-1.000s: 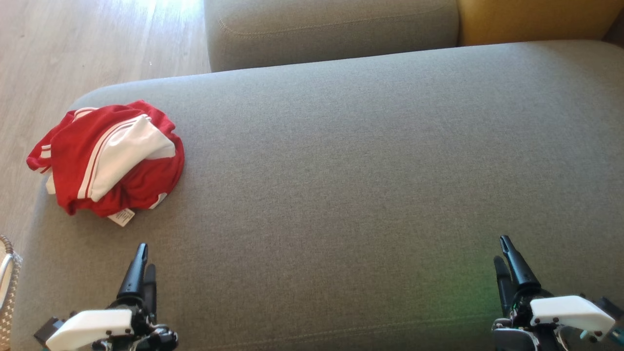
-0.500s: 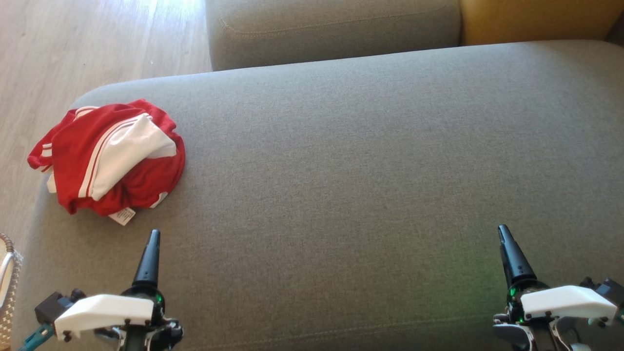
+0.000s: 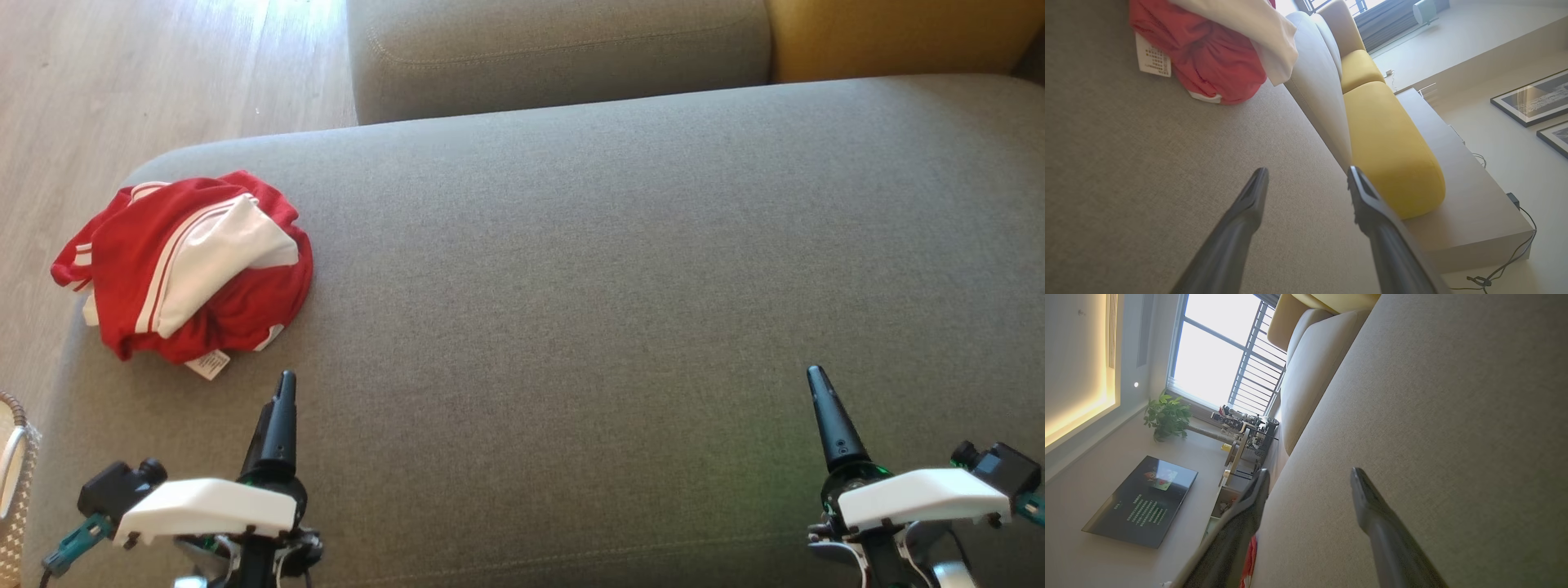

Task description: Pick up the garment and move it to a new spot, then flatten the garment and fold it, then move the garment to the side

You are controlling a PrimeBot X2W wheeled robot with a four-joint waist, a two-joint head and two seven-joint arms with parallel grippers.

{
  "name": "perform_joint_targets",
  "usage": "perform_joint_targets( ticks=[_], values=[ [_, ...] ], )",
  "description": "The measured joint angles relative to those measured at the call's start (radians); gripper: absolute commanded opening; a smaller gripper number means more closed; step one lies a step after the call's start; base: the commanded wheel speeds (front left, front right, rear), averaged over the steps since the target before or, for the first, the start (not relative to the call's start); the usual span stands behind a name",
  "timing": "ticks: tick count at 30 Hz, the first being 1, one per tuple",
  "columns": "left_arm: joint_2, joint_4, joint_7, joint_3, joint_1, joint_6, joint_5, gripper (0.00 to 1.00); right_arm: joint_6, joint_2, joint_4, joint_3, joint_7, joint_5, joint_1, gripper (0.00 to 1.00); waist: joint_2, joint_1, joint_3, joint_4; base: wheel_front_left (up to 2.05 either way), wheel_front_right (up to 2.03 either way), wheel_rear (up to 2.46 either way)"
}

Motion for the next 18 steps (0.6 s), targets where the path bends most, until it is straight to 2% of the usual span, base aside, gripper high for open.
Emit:
perform_joint_targets(
  ticks=[18],
  values=[
    [0.002, -0.066, -0.052, -0.062, 0.003, 0.017, 0.212, 1.0, 0.0, -0.001, -0.057, 0.037, -0.053, -0.222, 0.001, 1.0, 0.0, 0.0, -0.007, -0.002, 0.0, 0.0, 0.0]
  ],
)
